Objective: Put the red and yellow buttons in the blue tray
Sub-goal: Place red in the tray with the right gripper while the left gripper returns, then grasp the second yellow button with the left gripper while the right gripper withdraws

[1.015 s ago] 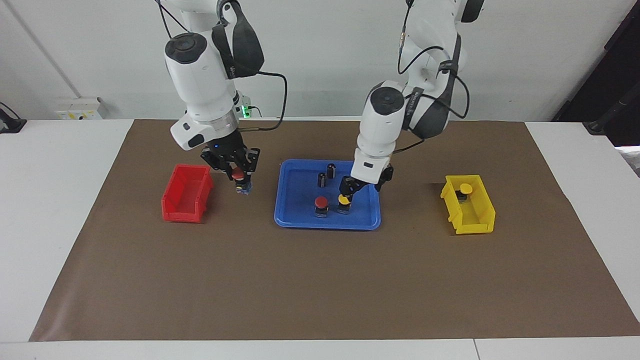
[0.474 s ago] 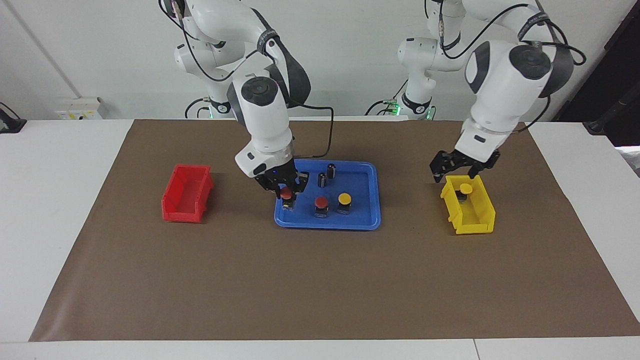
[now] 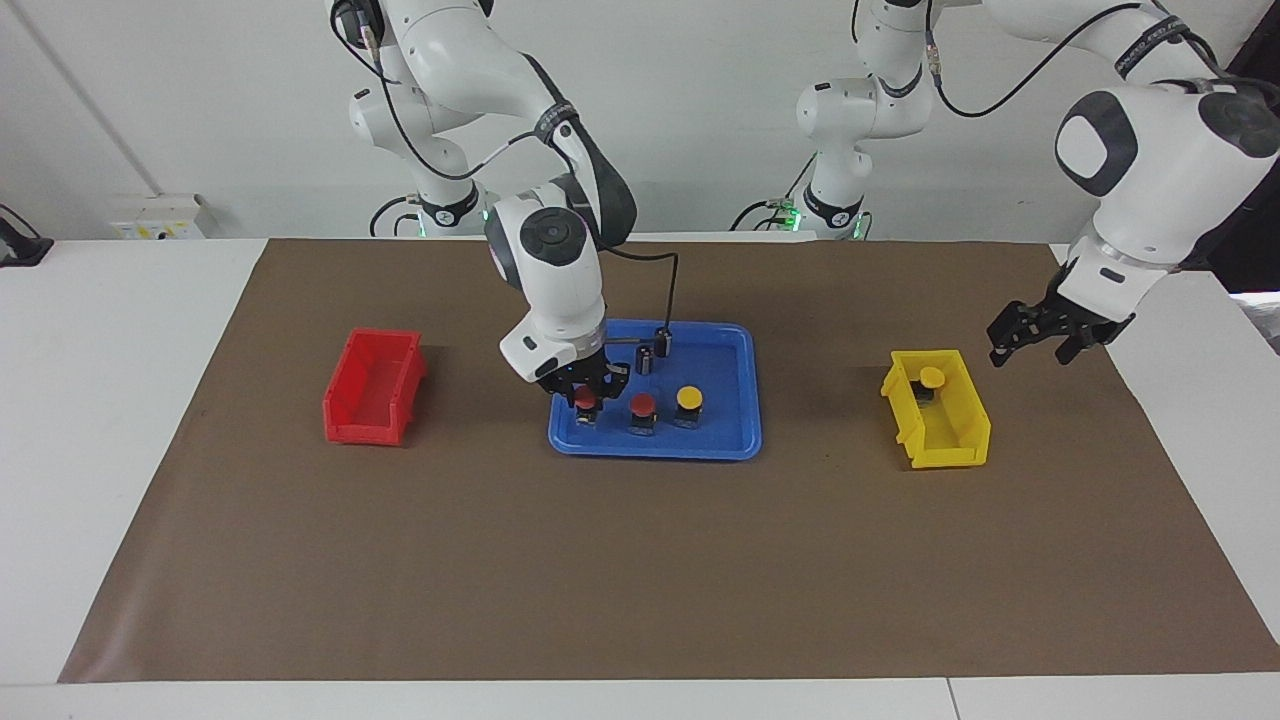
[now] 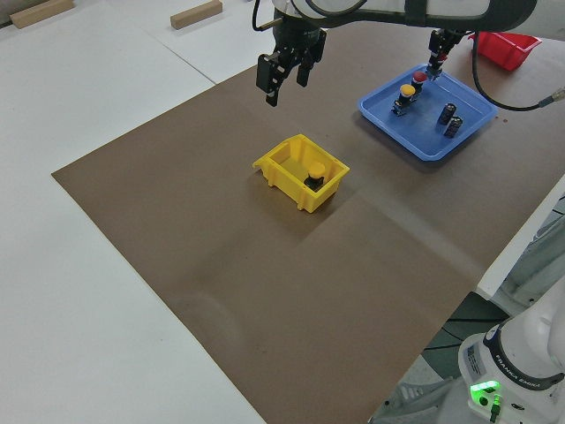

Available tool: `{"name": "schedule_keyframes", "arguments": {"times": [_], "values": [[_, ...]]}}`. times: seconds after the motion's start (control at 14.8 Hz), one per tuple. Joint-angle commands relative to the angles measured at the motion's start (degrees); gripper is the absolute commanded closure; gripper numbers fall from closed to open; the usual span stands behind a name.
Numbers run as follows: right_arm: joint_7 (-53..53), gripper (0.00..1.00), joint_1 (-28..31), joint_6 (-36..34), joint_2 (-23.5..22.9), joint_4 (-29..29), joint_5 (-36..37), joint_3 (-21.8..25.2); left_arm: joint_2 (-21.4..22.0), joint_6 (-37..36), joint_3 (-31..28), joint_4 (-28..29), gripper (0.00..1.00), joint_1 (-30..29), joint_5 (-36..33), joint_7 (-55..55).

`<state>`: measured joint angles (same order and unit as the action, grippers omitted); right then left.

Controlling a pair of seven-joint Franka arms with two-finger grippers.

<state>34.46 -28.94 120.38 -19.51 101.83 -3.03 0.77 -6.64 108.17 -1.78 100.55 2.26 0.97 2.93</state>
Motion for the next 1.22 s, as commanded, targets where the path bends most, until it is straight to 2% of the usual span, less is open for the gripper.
{"name": "schedule_keyframes", "arguments": {"times": [0.0, 0.14, 0.27, 0.41, 0.54, 0.68, 0.74, 0.81, 0.95, 1.15], "values": [[1.5, 0.74, -0.8, 2.7, 0.4, 2.8, 0.7, 0.2, 2.8, 5.6, 0.3, 8.9, 0.32, -0.1, 0.7, -1.3], [1.5, 0.71, -0.7, 5.4, 0.7, 4.9, 0.9, 0.2, 4.1, 8.7, 0.3, 14.6, 0.35, 0.3, 0.7, -1.0], [1.5, 0.38, -0.5, 5.1, 0.6, 4.8, 0.9, 0.3, 4.5, 9.7, 0.3, 16.8, 0.35, 0.2, 0.7, -0.9], [1.6, 0.31, -0.6, 4.0, 0.7, 3.6, 1.3, 0.6, 4.7, 10.9, 0.3, 19.3, 0.35, 0.3, 0.7, -1.2], [1.5, 0.30, 1.2, -1.8, 2.0, -1.7, 2.9, 1.1, 5.8, 15.2, 0.3, 22.9, 0.35, 0.4, 0.7, -1.4], [0.9, 0.22, 5.0, -8.3, 3.6, -8.0, 3.8, 0.9, 6.8, 16.5, 0.3, 25.1, 0.35, 0.2, 0.7, -1.0], [-0.1, 0.13, 7.5, -11.3, 5.3, -10.1, 3.8, 0.8, 7.2, 16.5, 0.3, 25.8, 0.35, 0.0, 0.7, -0.9], [-2.8, 0.00, 9.8, -13.8, 7.0, -11.4, 3.7, 0.8, 7.4, 16.5, 0.3, 26.4, 0.35, 0.1, 0.7, -1.0], [-7.9, 0.00, 14.1, -19.3, 10.4, -13.4, 3.3, 0.8, 7.4, 16.5, 0.4, 26.4, 0.35, 0.6, 0.7, -1.6], [-10.2, 0.00, 19.3, -26.8, 15.5, -13.7, 3.5, 1.0, 7.4, 17.9, 0.4, 26.5, 0.35, 0.8, 0.7, -2.2]]}}
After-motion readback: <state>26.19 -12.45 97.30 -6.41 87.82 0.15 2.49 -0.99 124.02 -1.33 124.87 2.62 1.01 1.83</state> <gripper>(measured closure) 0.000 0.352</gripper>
